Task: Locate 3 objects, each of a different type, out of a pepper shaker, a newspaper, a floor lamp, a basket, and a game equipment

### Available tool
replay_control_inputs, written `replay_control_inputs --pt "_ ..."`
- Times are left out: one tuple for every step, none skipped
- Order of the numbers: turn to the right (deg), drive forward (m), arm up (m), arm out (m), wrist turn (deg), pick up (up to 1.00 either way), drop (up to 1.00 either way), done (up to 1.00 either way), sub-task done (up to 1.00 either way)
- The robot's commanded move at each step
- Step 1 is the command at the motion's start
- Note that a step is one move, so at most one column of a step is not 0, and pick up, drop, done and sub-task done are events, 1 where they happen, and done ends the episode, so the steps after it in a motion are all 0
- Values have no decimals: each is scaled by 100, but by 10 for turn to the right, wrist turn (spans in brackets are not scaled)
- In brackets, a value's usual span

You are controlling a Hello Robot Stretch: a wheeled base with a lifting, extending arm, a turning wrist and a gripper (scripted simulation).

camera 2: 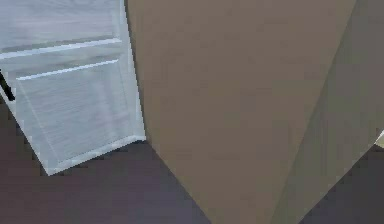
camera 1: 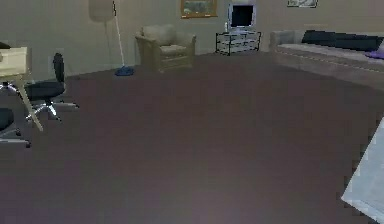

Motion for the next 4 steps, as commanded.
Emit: replay_control_inputs --pt "210 0 0 0 0 0 0 0 0" --pt "0 100 0 0 0 0 0 0 0" --pt "60 0 0 0 0 0 0 0 0" --pt "0 55 0 0 0 0 0 0 0"
